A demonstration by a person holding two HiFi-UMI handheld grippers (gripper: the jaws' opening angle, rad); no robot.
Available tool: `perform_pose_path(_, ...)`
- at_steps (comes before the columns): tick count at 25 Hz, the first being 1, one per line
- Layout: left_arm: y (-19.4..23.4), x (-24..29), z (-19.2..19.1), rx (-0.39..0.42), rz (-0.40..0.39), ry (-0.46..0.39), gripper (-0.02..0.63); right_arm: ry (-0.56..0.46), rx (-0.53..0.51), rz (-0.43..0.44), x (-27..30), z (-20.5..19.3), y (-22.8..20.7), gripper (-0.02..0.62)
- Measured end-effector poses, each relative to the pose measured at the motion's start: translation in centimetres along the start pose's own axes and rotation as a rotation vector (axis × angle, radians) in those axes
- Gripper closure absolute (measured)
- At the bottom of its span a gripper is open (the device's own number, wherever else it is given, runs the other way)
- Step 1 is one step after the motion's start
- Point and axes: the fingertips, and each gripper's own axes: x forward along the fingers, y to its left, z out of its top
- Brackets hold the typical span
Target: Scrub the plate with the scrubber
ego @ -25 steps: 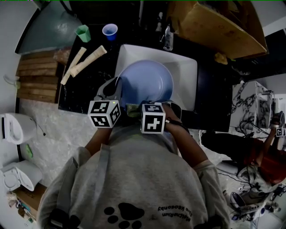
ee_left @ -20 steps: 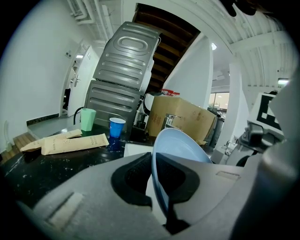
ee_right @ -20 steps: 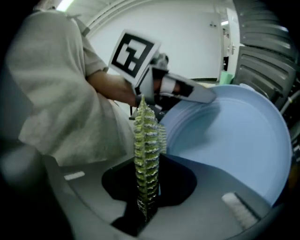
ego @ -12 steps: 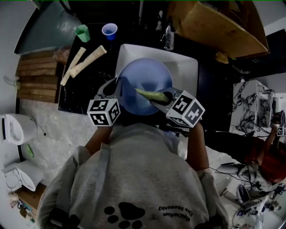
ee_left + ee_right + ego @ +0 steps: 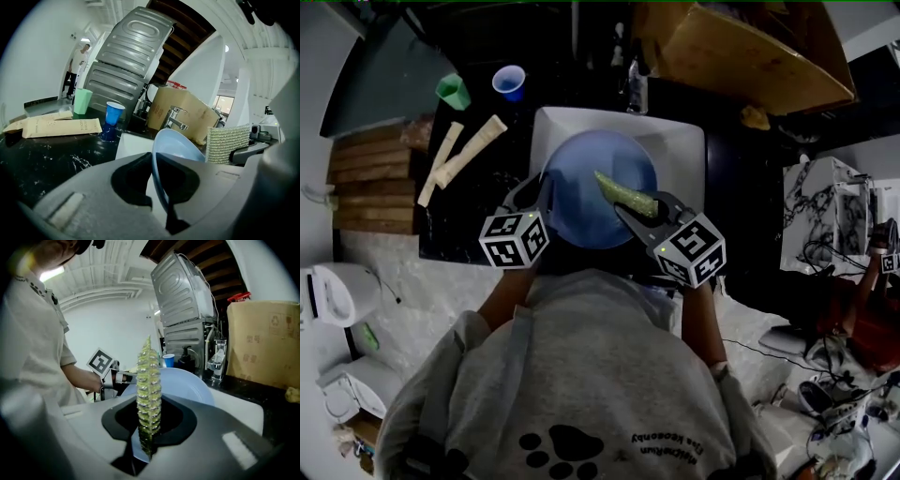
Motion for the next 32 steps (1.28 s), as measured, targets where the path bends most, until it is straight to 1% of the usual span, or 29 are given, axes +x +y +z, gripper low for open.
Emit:
perform_pose_path(4,0.2,1.6,0.0,-0.024,-0.010,0.031,0.584,-0.066,0.062,-0.040,0.5,0.4,-1.2,0.528)
perform_pose_path(8,0.5,3.5,0.0,-0.027,-0.020,0.059,0.583,-0.074,0.087,-0.062,1.3,0.2,-2.6,0.528)
perform_pose_path(11,0.5,5.1,-0.4,-0.013,-0.031,0.098,0.581,-0.083,0.116,-0.084,1.8,0.0,-3.9,0.528)
perform_pose_path(17,0.1,8.5,-2.1,0.008,-0.051,0.184,0.581,-0.071,0.181,-0.119,3.4,-1.7,-6.3,0.528)
perform_pose_path(20,0.1,10.1,-2.9,0.016,-0.054,0.209,0.581,-0.061,0.215,-0.138,4.1,-2.8,-7.4,0.528)
perform_pose_path(29,1.6,13.4,-6.2,-0.047,-0.029,0.273,0.580,-0.008,0.270,-0.145,5.2,-5.0,-9.1,0.528)
perform_pose_path(32,2.2,13.9,-6.7,-0.047,-0.014,0.274,0.580,-0.001,0.284,-0.146,5.4,-5.3,-9.2,0.528)
